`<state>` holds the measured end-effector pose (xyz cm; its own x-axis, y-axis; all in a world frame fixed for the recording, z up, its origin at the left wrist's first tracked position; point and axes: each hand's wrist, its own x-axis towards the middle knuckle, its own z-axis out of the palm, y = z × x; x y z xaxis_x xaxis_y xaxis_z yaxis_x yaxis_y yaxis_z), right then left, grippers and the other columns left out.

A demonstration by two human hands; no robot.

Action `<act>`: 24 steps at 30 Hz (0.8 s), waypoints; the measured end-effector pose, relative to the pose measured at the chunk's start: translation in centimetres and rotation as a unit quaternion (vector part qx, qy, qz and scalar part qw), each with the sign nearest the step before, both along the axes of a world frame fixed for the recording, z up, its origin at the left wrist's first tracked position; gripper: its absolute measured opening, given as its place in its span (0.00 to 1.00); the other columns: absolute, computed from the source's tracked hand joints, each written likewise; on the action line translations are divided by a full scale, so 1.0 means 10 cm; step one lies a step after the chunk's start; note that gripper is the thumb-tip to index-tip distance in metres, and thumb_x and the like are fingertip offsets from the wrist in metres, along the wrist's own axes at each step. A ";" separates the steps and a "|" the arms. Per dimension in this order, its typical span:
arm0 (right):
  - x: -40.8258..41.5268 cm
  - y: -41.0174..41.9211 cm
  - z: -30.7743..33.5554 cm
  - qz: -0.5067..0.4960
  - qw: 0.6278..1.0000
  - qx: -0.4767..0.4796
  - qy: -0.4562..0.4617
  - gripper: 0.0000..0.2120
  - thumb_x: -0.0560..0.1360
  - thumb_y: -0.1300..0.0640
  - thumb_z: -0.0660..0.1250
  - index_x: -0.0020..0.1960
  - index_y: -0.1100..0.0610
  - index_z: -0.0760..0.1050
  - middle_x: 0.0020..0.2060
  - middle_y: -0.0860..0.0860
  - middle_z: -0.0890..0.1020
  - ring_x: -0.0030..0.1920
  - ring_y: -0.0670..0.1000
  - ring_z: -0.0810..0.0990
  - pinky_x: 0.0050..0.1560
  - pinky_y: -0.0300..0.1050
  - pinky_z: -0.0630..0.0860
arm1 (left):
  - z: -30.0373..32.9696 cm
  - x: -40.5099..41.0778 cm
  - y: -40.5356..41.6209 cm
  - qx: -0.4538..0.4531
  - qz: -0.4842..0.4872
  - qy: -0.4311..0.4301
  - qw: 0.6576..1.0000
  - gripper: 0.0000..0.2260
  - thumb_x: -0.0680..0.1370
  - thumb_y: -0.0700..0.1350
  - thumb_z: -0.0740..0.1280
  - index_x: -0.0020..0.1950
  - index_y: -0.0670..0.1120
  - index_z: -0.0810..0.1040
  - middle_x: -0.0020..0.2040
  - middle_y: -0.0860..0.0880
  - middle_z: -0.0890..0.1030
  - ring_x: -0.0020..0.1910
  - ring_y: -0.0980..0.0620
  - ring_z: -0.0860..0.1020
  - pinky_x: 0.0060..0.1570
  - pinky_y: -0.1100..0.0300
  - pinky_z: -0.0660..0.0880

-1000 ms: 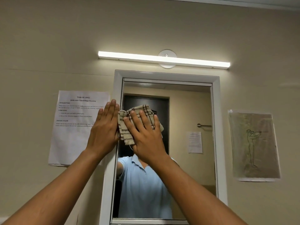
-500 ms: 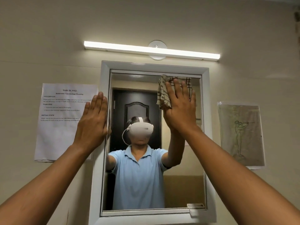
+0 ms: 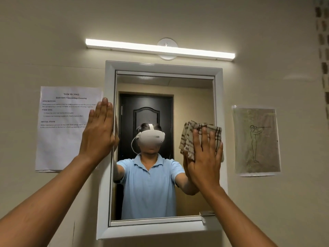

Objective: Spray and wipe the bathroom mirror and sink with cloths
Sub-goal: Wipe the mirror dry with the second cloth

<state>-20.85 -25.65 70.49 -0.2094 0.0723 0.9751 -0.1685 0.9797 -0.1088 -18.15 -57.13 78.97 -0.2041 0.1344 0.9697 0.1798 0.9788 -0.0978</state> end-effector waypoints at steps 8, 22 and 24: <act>0.14 -0.25 0.29 0.037 0.998 -0.038 -0.033 0.41 0.74 0.26 0.33 0.80 0.47 0.41 0.80 0.50 0.39 0.79 0.54 0.35 0.74 0.68 0.40 | -0.04 0.00 0.00 0.009 -0.004 0.000 1.000 0.34 0.72 0.44 0.50 0.79 0.41 0.48 0.79 0.42 0.48 0.79 0.45 0.46 0.77 0.48 0.48; 0.06 -0.82 0.33 0.053 0.992 0.111 0.019 0.29 0.82 0.43 0.49 0.80 0.46 0.46 0.80 0.53 0.46 0.79 0.58 0.43 0.73 0.71 0.50 | -0.04 0.00 -0.05 -0.003 -0.019 -0.012 1.000 0.40 0.72 0.38 0.65 0.79 0.41 0.47 0.79 0.42 0.47 0.79 0.45 0.45 0.77 0.48 0.48; 0.09 -0.85 -0.15 0.050 0.985 0.165 0.007 0.30 0.82 0.43 0.52 0.80 0.47 0.47 0.80 0.53 0.48 0.80 0.58 0.45 0.72 0.71 0.53 | -0.04 0.02 -0.05 -0.005 -0.014 -0.019 1.000 0.41 0.72 0.38 0.67 0.79 0.41 0.46 0.79 0.42 0.46 0.78 0.45 0.45 0.77 0.48 0.48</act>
<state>-19.95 -34.19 69.01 -0.1851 -0.2685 0.9453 -0.2654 0.9399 0.2150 -17.91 -57.66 78.57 -0.2369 0.1496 0.9599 0.2113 0.9724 -0.0994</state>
